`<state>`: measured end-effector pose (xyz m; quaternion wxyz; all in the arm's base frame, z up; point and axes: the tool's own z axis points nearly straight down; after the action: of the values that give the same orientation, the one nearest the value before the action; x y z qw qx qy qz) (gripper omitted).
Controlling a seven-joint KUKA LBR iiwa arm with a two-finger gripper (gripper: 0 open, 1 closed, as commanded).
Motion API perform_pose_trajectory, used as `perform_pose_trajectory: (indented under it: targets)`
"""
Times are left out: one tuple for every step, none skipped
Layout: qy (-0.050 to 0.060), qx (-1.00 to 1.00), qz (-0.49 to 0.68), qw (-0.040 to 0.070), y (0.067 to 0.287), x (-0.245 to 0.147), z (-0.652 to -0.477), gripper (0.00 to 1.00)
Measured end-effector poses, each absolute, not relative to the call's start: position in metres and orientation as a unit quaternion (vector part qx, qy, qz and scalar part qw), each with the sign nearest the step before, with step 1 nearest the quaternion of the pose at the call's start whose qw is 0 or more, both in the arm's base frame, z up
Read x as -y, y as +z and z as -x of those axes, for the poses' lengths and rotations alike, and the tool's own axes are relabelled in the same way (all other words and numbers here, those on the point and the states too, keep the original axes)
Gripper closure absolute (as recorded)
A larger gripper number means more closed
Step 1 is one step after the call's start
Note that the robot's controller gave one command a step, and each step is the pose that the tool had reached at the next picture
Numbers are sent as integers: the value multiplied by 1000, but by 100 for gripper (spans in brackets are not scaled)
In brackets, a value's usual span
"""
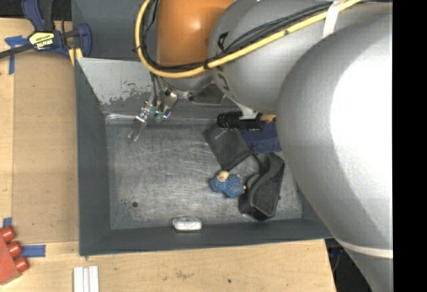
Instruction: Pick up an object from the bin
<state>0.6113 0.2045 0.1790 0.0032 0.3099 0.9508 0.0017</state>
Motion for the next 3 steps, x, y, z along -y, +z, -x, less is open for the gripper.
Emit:
perform_pose_trajectory:
  targets:
    - [-2, -956, -295, -2, 76, -212, -597, 0]
    - [-1, -969, -247, 0, 87, -161, -608, 0]
    - [2, -995, -104, 5, 223, -187, -587, 0]
